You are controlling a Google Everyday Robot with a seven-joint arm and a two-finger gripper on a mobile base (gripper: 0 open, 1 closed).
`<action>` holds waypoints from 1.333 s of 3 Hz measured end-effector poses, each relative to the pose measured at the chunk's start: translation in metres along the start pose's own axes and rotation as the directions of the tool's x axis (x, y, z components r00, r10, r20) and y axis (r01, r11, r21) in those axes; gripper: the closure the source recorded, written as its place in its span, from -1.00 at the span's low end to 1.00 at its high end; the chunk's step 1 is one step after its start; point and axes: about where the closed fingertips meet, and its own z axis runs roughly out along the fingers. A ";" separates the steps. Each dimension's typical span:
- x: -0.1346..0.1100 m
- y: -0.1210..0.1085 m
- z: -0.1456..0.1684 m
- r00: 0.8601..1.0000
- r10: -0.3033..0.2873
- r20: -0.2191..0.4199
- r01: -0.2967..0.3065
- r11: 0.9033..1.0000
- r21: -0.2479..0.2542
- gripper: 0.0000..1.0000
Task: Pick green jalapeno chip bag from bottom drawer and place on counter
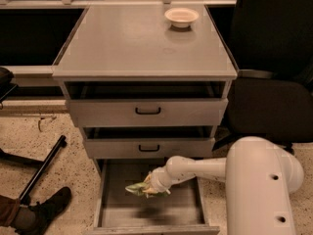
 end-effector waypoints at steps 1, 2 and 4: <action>-0.056 -0.017 -0.037 0.997 -0.054 -0.059 0.057 0.998 0.037 1.00; -0.082 -0.038 -0.064 0.995 -0.081 -0.062 0.086 0.993 0.080 1.00; -0.088 -0.039 -0.068 0.993 -0.097 -0.063 0.102 0.991 0.085 1.00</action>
Offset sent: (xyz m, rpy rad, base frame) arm 0.0062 0.0191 0.0496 -0.0495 -0.0468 0.0135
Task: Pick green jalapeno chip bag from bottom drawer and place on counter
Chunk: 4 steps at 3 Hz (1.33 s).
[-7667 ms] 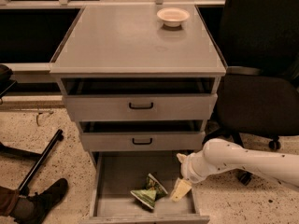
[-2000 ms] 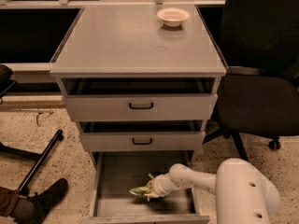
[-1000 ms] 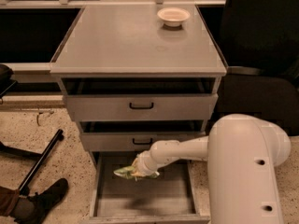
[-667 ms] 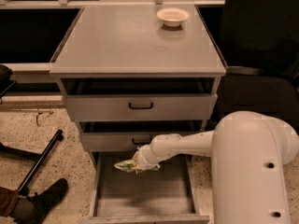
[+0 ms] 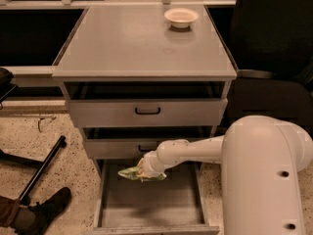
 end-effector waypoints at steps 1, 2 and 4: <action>-0.032 -0.004 -0.025 0.998 -0.057 -0.009 0.057 0.998 -0.001 1.00; -0.078 -0.026 -0.069 0.991 -0.129 -0.037 0.130 0.991 0.018 1.00; -0.176 -0.078 -0.158 0.950 -0.284 -0.133 0.294 0.953 0.068 1.00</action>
Offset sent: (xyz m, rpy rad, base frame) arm 0.0161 0.0458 0.1966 -0.0976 -0.1814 0.1339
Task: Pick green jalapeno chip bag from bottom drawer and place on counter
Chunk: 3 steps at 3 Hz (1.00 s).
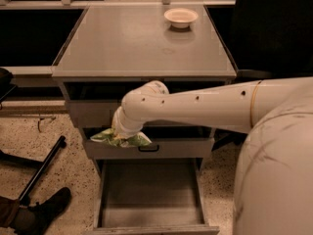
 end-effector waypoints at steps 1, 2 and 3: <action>-0.012 -0.015 -0.031 1.000 -0.021 -0.011 0.021 1.000 0.013 1.00; -0.005 0.002 -0.062 0.999 0.045 -0.013 -0.044 0.998 0.039 1.00; 0.001 0.034 -0.096 0.995 0.085 -0.049 -0.080 0.993 0.088 1.00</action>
Offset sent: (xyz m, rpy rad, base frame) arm -0.0728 -0.0772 0.0375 0.0220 0.0431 -0.1616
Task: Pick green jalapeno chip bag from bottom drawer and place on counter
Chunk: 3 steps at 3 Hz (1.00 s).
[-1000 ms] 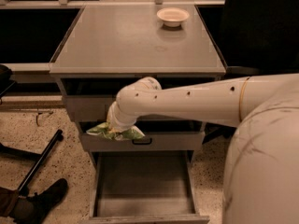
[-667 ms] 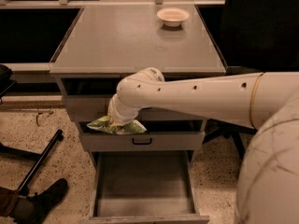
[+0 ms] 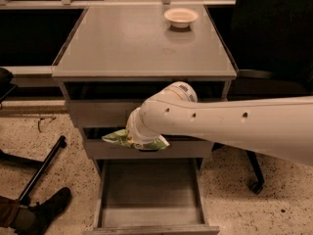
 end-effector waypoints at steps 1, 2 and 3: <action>0.000 0.000 0.000 1.000 0.000 0.000 0.000 1.000 0.000 1.00; -0.009 -0.022 -0.018 0.999 -0.036 -0.003 0.036 0.999 0.020 1.00; -0.035 -0.082 -0.062 0.991 -0.134 -0.012 0.134 0.986 0.100 1.00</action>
Offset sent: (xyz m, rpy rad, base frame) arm 0.0342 0.0101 0.0968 -0.0339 -0.1139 0.0684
